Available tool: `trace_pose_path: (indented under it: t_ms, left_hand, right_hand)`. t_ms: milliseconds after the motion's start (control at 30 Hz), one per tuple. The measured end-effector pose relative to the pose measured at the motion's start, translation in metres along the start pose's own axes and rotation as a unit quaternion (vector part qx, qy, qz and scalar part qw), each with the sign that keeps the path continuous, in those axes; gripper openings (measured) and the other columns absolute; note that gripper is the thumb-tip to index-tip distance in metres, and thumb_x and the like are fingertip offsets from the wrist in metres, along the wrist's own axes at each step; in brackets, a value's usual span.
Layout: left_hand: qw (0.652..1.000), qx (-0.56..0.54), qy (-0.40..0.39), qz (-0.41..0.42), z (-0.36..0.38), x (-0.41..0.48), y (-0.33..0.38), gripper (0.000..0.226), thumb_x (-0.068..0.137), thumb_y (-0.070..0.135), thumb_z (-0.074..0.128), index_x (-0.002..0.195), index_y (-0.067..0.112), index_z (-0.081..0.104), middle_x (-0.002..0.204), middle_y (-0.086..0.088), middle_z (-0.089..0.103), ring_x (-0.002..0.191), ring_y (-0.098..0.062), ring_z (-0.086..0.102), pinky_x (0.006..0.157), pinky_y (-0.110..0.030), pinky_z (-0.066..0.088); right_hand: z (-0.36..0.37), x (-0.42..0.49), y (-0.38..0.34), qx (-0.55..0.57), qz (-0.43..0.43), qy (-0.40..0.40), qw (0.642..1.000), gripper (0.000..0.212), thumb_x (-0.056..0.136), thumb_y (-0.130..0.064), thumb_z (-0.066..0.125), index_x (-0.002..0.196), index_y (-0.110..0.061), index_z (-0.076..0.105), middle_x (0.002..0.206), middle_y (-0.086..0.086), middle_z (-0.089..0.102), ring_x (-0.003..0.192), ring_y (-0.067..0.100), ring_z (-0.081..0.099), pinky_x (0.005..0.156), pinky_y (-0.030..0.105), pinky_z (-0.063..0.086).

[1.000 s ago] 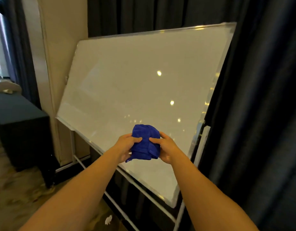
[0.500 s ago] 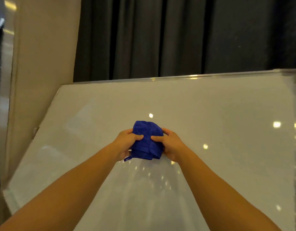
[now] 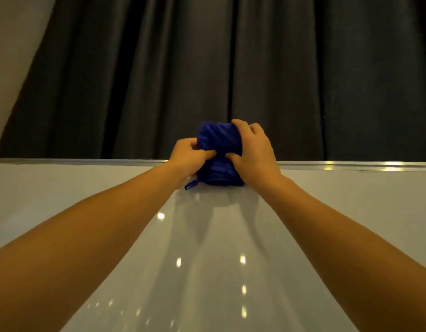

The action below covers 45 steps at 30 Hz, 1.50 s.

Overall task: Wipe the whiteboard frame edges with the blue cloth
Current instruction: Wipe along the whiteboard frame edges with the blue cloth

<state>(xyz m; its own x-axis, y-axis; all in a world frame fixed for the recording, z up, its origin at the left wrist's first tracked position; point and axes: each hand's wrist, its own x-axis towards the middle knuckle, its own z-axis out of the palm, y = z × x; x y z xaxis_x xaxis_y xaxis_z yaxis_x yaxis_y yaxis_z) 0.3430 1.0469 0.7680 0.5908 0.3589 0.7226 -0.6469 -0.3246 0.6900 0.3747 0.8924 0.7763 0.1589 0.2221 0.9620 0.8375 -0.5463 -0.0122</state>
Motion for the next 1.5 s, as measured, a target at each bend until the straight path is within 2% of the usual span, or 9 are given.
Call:
trace_pose_path:
  t_ms: [167,367,467,567,700,867,1033,1267,1500]
  left_hand:
    - [0.981,0.114,0.066,0.143,-0.013,0.058,-0.019,0.006,0.078,0.021,0.073,0.084,0.021,0.071,0.081,0.002,0.072,0.083,-0.017,0.070,0.070,-0.030,0.054]
    - [0.947,0.180,0.094,0.248,-0.039,0.066,-0.047,0.017,0.093,0.028,0.056,0.106,0.021,0.065,0.102,-0.003,0.073,0.094,-0.025,0.067,0.083,-0.044,0.054]
    - [0.915,0.266,0.074,0.295,-0.062,0.052,-0.075,0.031,0.095,0.034,0.055,0.121,0.016,0.056,0.109,-0.010,0.065,0.097,-0.025,0.059,0.078,-0.037,0.048]
    - [0.897,0.346,-0.001,0.277,-0.080,0.041,-0.100,0.059,0.093,0.052,0.050,0.136,0.012,0.050,0.134,-0.014,0.057,0.119,-0.032,0.053,0.098,-0.045,0.045]
    - [0.857,0.467,-0.060,0.208,-0.063,0.029,-0.110,0.100,0.078,0.080,0.016,0.156,0.017,0.013,0.165,-0.010,0.012,0.151,-0.034,0.008,0.122,-0.050,0.007]
    - [0.828,0.504,-0.067,0.236,-0.036,0.025,-0.125,0.108,0.070,0.086,-0.002,0.154,0.019,-0.013,0.165,-0.009,-0.014,0.151,-0.031,-0.016,0.123,-0.050,-0.006]
    - [0.826,0.509,-0.091,0.222,-0.034,0.022,-0.133,0.113,0.065,0.088,0.002,0.151,0.020,-0.022,0.162,-0.010,-0.027,0.148,-0.035,-0.025,0.121,-0.055,-0.007]
    - [0.833,0.502,-0.068,0.224,-0.032,0.018,-0.133,0.115,0.064,0.089,0.000,0.153,0.019,-0.018,0.163,-0.010,-0.022,0.149,-0.034,-0.021,0.122,-0.054,-0.005]
    - [0.838,0.499,-0.078,0.208,-0.030,0.012,-0.135,0.115,0.063,0.088,0.001,0.152,0.018,-0.021,0.162,-0.012,-0.026,0.148,-0.037,-0.023,0.120,-0.059,-0.003]
  right_hand:
    - [0.059,0.008,-0.031,-0.243,-0.110,0.102,0.958,0.061,0.089,-0.014,0.061,0.146,-0.014,0.042,0.150,0.021,0.038,0.134,0.042,0.036,0.104,0.048,0.039]
    - [0.103,-0.018,-0.008,-0.284,-0.079,-0.102,0.950,0.083,0.093,-0.072,0.019,0.157,-0.027,-0.006,0.166,0.004,-0.016,0.150,0.024,-0.021,0.121,0.041,-0.010]
    - [0.082,-0.014,0.020,-0.339,-0.058,-0.128,0.930,0.096,0.082,-0.087,0.003,0.157,-0.027,-0.002,0.165,-0.001,-0.017,0.150,0.022,-0.021,0.120,0.042,-0.010]
    - [0.049,-0.015,0.046,-0.371,0.056,-0.126,0.918,0.102,0.078,-0.088,0.000,0.158,-0.024,0.001,0.166,0.000,-0.016,0.151,0.023,-0.019,0.118,0.042,-0.011]
    - [0.069,-0.023,0.036,-0.328,0.100,-0.140,0.929,0.096,0.081,-0.086,0.010,0.157,-0.030,-0.005,0.166,0.000,-0.017,0.150,0.028,-0.021,0.117,0.043,-0.015]
    - [0.094,-0.026,0.028,-0.310,-0.020,-0.161,0.937,0.080,0.087,-0.078,0.006,0.156,-0.037,-0.001,0.167,-0.008,-0.007,0.152,0.019,-0.016,0.121,0.042,-0.012]
    - [0.045,-0.041,0.063,-0.343,0.097,-0.109,0.928,0.074,0.096,-0.068,0.014,0.158,-0.029,0.007,0.167,-0.006,-0.003,0.152,0.019,-0.012,0.119,0.037,-0.012]
    - [0.080,-0.041,0.039,-0.330,0.005,-0.150,0.932,0.072,0.087,-0.078,0.004,0.153,-0.048,-0.002,0.167,-0.007,-0.001,0.152,0.022,-0.012,0.117,0.037,-0.016]
    - [0.065,-0.048,0.045,-0.330,0.088,-0.135,0.930,0.074,0.090,-0.077,0.014,0.154,-0.044,0.001,0.167,-0.008,-0.002,0.152,0.023,-0.013,0.111,0.036,-0.014]
